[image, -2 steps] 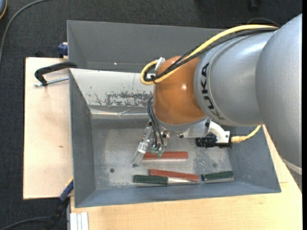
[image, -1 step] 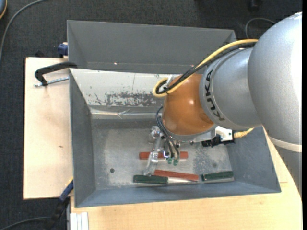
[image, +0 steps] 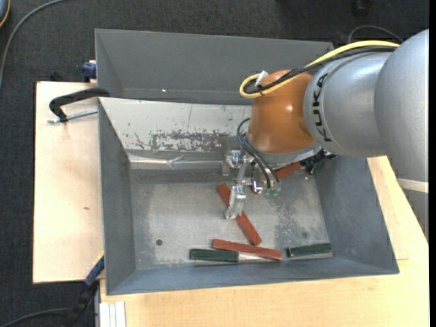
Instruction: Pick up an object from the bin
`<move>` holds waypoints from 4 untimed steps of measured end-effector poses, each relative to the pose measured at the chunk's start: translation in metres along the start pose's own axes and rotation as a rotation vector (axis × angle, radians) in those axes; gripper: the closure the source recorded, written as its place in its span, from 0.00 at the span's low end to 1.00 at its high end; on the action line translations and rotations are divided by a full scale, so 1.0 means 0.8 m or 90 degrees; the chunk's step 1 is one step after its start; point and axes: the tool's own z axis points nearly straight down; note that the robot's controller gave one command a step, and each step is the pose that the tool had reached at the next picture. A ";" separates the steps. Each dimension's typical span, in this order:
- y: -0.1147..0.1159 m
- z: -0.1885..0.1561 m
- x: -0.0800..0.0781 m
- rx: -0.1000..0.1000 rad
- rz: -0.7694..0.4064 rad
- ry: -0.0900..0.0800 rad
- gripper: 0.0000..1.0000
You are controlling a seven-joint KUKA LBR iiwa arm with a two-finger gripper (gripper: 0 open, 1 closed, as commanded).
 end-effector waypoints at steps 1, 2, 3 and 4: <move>-0.057 0.001 -0.018 0.000 -0.111 0.001 0.00; -0.126 0.001 -0.014 -0.002 -0.639 0.001 0.00; -0.125 0.001 -0.013 -0.004 -0.639 0.002 1.00; -0.134 -0.189 -0.022 0.001 -0.600 -0.004 1.00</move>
Offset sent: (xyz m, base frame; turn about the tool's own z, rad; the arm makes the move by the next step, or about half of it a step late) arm 0.0112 -0.0450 -0.0019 -0.1768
